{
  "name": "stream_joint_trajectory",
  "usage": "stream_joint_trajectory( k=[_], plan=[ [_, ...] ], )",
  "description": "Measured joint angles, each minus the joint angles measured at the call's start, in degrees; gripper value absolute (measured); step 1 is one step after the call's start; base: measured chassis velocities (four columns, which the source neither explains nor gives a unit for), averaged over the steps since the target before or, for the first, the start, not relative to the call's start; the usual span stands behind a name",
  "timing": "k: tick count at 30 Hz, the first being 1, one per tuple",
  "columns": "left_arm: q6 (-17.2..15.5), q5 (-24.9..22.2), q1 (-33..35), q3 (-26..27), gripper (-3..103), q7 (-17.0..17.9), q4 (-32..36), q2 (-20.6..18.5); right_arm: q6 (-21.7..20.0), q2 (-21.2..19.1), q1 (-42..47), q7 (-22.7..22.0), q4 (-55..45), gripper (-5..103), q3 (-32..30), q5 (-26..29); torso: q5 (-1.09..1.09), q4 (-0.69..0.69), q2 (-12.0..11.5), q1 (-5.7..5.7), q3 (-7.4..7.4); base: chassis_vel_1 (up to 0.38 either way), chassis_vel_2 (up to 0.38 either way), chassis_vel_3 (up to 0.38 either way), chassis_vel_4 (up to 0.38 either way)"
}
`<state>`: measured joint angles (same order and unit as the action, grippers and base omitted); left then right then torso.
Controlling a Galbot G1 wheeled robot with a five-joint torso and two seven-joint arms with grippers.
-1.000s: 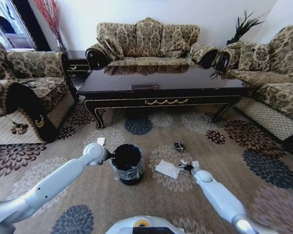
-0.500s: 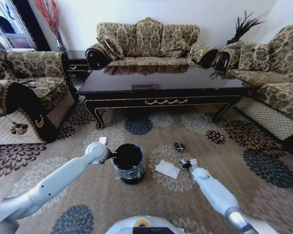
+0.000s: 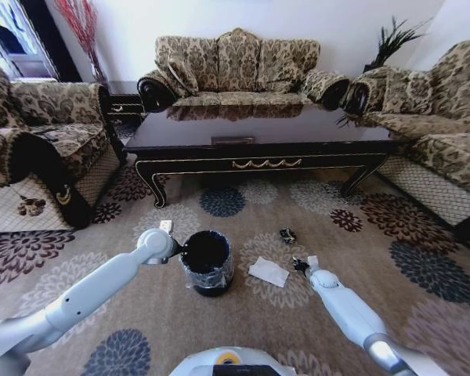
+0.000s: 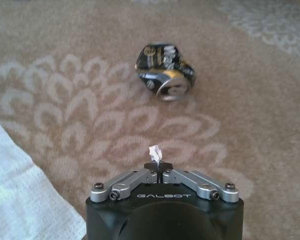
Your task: Move to the front of the table and pick up the trash from the floor, then place it into the trash bin.
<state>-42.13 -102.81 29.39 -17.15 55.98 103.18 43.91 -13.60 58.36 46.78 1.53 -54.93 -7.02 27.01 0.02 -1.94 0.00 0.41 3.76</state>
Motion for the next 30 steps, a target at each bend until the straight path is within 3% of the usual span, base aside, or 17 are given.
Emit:
stream_joint_trajectory(
  k=[2,8,13,14,15,19,30],
  plan=[
    [0.0,-0.1,-0.6,-0.5,4,0.0,-0.2,0.2,-0.2,-0.6,0.6,-0.2,-1.4,1,-0.3,0.4,-0.01,0.00,0.0,0.00,0.00,0.000,0.000,0.000,0.000],
    [0.0,-1.8,-8.2,-6.1,4,0.0,-2.1,3.4,-2.8,-6.0,7.4,-1.7,-19.7,0,-5.9,5.4,-0.01,-0.02,0.0,0.00,0.00,0.000,0.000,0.000,0.000],
    [0.0,-3.1,-14.1,-10.6,4,-0.2,-5.0,7.9,-3.3,-8.7,12.6,-1.9,-32.3,0,-11.5,7.1,-0.01,-0.04,0.0,0.00,0.00,0.000,0.000,0.000,0.000],
    [0.0,-3.7,-17.4,-13.8,4,-0.6,-7.5,11.1,-4.2,-9.9,15.6,-2.5,-41.9,0,-15.2,9.7,0.00,-0.06,0.0,0.00,0.00,0.000,0.000,0.000,0.000],
    [0.0,-3.7,-17.4,-13.8,4,-0.6,-7.5,11.1,-4.2,-9.9,15.6,-2.5,-41.9,0,-15.2,9.7,0.00,-0.06,0.0,0.00,0.00,0.000,0.000,0.000,0.000],
    [0.0,-3.8,-21.0,-18.2,4,-0.7,-12.1,16.5,-6.3,-11.1,19.1,-3.6,-54.5,0,-19.4,13.9,-0.01,0.01,0.0,0.00,0.00,0.000,0.000,0.000,0.000],
    [0.0,-2.7,-24.1,-21.2,4,-1.1,-20.3,26.8,-6.9,-11.6,27.6,-4.4,-64.7,0,-22.8,13.1,0.00,-0.03,0.0,0.00,0.00,0.000,0.000,0.000,0.000]
  ],
)
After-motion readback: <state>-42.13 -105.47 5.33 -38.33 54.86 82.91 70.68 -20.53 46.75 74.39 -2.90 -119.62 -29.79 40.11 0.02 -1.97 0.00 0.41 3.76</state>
